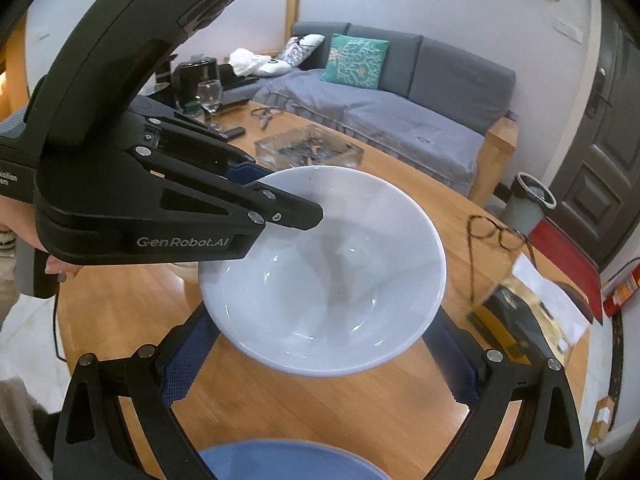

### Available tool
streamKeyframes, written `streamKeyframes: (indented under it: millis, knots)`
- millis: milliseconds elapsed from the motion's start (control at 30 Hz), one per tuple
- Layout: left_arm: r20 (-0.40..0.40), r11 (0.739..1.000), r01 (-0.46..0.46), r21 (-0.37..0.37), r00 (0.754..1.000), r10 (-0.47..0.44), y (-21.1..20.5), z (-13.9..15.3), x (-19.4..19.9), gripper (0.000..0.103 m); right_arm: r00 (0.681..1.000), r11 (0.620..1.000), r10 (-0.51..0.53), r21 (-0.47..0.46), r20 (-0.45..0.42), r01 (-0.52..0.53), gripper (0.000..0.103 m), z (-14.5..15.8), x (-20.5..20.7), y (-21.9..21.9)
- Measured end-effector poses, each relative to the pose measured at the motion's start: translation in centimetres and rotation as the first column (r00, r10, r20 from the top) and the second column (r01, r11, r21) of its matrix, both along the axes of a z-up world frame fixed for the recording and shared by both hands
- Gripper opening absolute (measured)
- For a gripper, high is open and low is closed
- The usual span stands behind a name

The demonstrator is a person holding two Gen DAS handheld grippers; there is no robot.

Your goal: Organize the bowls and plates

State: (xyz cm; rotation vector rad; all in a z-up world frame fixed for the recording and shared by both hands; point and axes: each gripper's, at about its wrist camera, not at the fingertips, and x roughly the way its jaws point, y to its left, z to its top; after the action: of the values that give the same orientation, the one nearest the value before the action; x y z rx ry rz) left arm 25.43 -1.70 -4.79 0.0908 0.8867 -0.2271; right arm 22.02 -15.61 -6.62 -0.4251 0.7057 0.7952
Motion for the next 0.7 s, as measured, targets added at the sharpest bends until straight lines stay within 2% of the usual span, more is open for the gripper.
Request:
streamKeyframes:
  millis: [267,700]
  knots:
    - [0.016,0.998,-0.061,-0.004,0.998,0.062,4.4,0.7,-1.8,0.011,0.999,0.999,0.047,0.011,0.005,-0.047,0.097,0.6,-0.8,4.4]
    - [-0.002,0.991,-0.13,-0.021,0.992,0.13,10.1,-0.4,-3.1,0.011,0.994,0.994,0.11,0.001,-0.019,-0.11,0.097,-0.6,-1.2,10.3]
